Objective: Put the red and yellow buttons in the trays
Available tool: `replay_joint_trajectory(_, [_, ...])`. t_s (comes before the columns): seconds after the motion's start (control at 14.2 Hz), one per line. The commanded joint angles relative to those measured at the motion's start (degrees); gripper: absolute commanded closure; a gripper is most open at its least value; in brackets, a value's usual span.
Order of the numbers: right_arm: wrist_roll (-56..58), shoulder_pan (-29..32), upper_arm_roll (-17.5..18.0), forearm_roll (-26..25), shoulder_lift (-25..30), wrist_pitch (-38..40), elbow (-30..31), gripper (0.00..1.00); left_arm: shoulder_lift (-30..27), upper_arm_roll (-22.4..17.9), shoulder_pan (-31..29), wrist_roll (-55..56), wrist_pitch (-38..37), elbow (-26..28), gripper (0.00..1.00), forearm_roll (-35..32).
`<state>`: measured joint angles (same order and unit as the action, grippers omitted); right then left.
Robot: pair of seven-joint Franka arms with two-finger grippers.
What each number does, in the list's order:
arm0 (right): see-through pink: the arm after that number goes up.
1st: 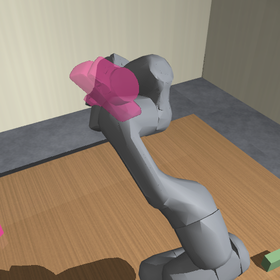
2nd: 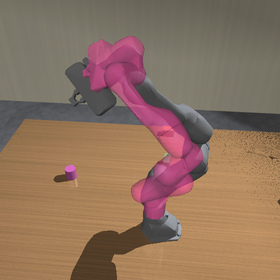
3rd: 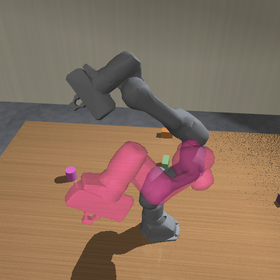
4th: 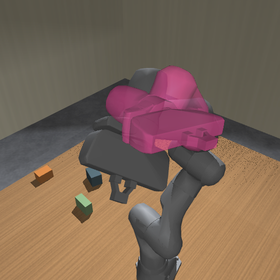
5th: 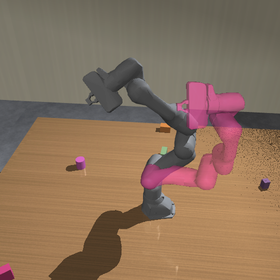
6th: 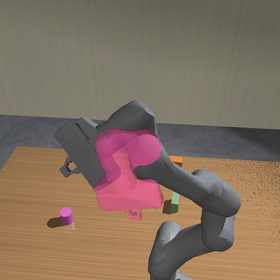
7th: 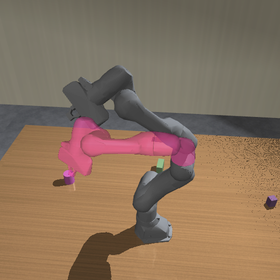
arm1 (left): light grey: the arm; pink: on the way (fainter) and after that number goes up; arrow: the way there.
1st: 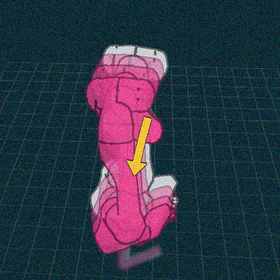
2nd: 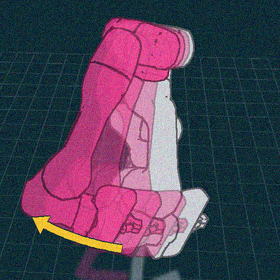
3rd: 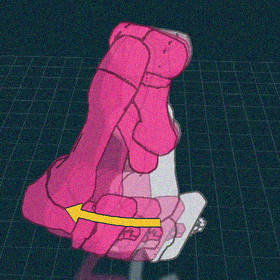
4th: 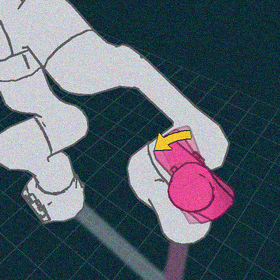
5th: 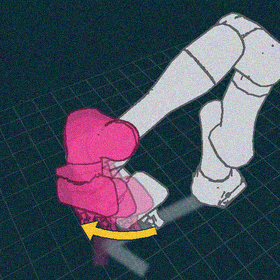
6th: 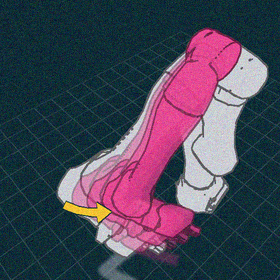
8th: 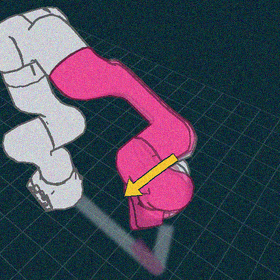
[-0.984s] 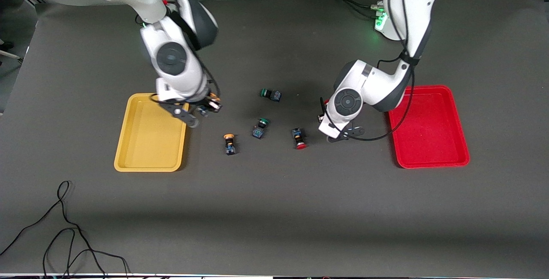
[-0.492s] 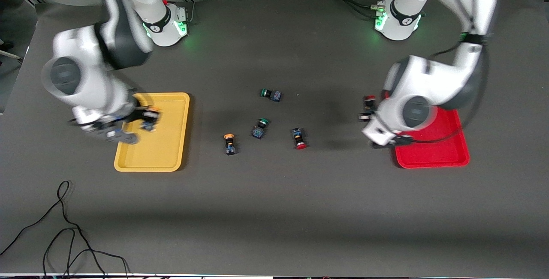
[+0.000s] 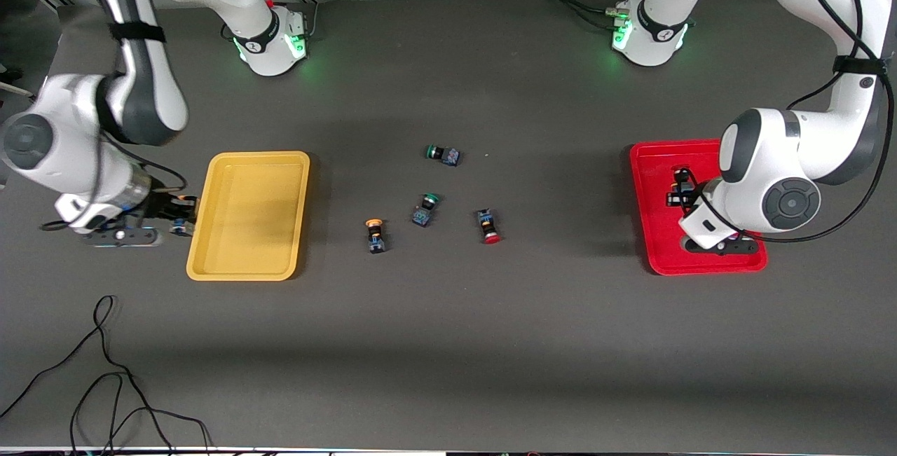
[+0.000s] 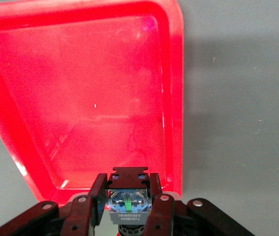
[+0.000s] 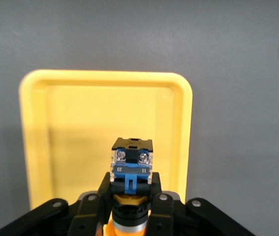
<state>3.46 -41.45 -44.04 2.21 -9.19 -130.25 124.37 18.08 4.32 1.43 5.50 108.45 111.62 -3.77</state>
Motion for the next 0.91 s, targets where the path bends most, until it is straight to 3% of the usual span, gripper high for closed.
replay_joint_trajectory(0.0, [4.8, 0.7, -0.7, 3.9, -2.1, -10.7, 7.2, 0.92, -4.4, 0.6, -1.1, -1.1, 6.1, 7.8, 1.00, -0.6])
replay_joint_trajectory(0.35, [21.6, 0.7, -0.6, 24.1, -12.3, -14.1, 7.7, 0.92, -11.7, 0.6, -1.3, -1.1, 22.3, 22.3, 0.95, -0.9])
replay_joint_trajectory(0.49, [23.9, 0.4, -0.5, 26.3, -13.6, -14.1, 7.6, 0.92, -12.2, 0.3, -1.3, -1.1, 25.3, 24.4, 0.93, -0.9])
replay_joint_trajectory(0.56, [23.7, 0.5, -0.5, 26.4, -13.7, -14.1, 7.6, 0.81, -12.2, 0.2, -1.4, -1.2, 27.3, 25.6, 0.87, -1.0])
replay_joint_trajectory(0.63, [23.2, 0.5, -0.5, 26.4, -13.7, -13.6, 7.1, 0.35, -12.2, 0.2, -1.4, -1.2, 28.3, 26.2, 0.60, -1.1])
replay_joint_trajectory(0.7, [22.7, 0.6, -0.5, 26.4, -13.7, -13.2, 6.3, 0.00, -12.2, 0.1, -1.5, -1.1, 28.2, 26.2, 0.18, -1.2])
replay_joint_trajectory(0.77, [22.2, 0.8, -0.5, 26.4, -13.2, -12.8, 5.3, 0.00, -12.5, 0.1, -2.8, -1.2, 27.9, 26.2, 0.02, -1.3])
replay_joint_trajectory(0.84, [22.1, 0.7, -0.6, 26.4, -12.7, -10.3, 4.0, 0.00, -12.8, 0.1, -3.5, -1.5, 27.6, 26.2, 0.01, -1.3])
